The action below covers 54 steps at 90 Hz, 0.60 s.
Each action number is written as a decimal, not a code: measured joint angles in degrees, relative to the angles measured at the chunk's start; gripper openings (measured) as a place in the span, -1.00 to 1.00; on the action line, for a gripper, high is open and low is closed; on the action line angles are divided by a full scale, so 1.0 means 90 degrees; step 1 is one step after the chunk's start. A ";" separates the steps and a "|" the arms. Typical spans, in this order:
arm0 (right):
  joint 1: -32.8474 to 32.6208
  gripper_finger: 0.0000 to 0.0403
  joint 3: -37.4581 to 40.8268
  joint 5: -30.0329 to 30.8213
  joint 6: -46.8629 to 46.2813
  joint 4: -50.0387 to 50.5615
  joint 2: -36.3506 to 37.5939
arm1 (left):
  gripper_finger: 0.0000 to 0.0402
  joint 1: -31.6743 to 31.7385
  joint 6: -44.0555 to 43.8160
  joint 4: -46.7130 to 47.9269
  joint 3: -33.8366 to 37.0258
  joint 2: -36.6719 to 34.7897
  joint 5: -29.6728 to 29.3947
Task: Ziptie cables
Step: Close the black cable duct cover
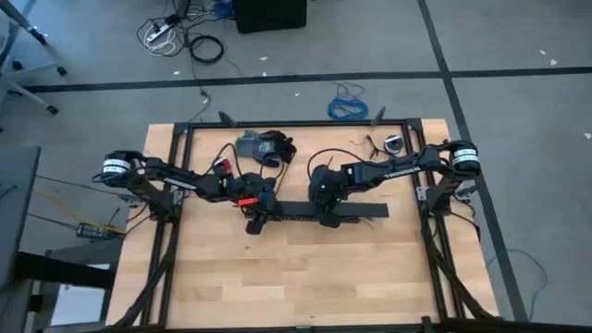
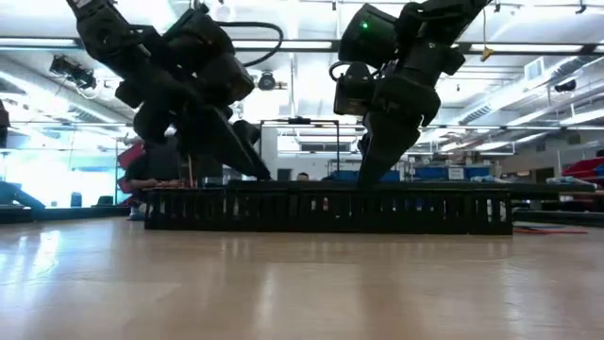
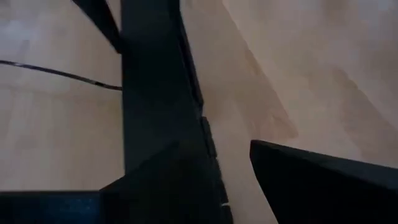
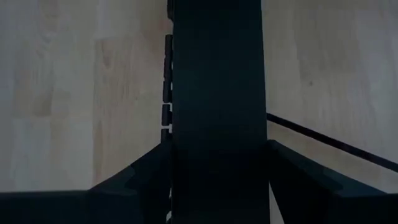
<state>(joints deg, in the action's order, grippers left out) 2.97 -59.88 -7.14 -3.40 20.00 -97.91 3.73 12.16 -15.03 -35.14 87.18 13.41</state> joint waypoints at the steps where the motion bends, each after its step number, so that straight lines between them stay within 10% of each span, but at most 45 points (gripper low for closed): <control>1: 0.0000 0.11 0.0000 -0.0001 -0.0004 0.0005 0.0000 | -0.06 0.0000 0.0002 0.0002 0.0000 0.0000 -0.0004; 54: -0.0352 0.11 -0.0301 0.0302 -0.0098 0.0381 -0.0012 | -0.06 0.0000 0.0122 -0.0005 0.0000 -0.0002 -0.0153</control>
<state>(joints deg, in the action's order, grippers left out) -0.20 -62.59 -4.42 -4.28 23.43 -98.02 3.73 13.26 -15.07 -35.14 87.15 12.03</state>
